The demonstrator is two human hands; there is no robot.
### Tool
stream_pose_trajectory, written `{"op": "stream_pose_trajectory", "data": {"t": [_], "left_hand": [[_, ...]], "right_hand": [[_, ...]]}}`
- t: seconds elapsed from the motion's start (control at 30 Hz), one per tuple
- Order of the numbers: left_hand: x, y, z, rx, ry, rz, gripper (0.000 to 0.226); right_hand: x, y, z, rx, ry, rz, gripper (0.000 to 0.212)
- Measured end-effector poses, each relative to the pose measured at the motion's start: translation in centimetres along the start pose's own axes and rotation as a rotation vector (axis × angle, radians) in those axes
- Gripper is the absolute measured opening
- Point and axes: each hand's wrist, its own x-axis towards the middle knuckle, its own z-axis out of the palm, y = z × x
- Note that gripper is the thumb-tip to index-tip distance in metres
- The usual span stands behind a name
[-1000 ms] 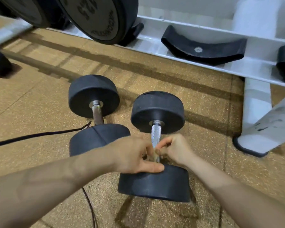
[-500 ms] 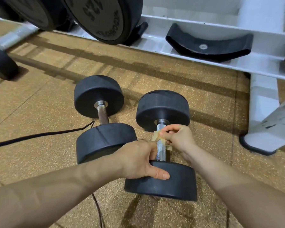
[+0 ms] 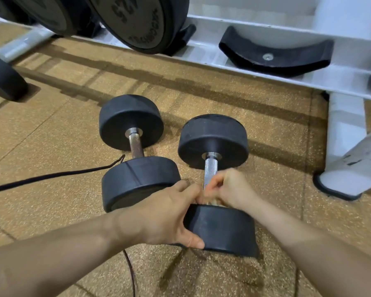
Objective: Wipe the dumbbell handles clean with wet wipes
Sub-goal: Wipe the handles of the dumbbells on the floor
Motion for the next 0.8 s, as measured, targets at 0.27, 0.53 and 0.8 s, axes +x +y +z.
{"op": "stream_pose_trajectory", "data": {"t": [0.27, 0.53, 0.8], "left_hand": [[-0.3, 0.8, 0.8, 0.146, 0.097, 0.142, 0.082], [1.5, 4.8, 2.6, 0.259, 0.173, 0.179, 0.079], [0.5, 4.5, 3.9, 0.307, 0.070, 0.238, 0.085]], "right_hand": [[2.8, 0.2, -1.0, -0.101, 0.280, -0.166, 0.022], [2.9, 0.9, -3.0, -0.443, 0.252, -0.292, 0.008], [-0.9, 4.2, -5.2, -0.552, -0.017, -0.405, 0.011]]}}
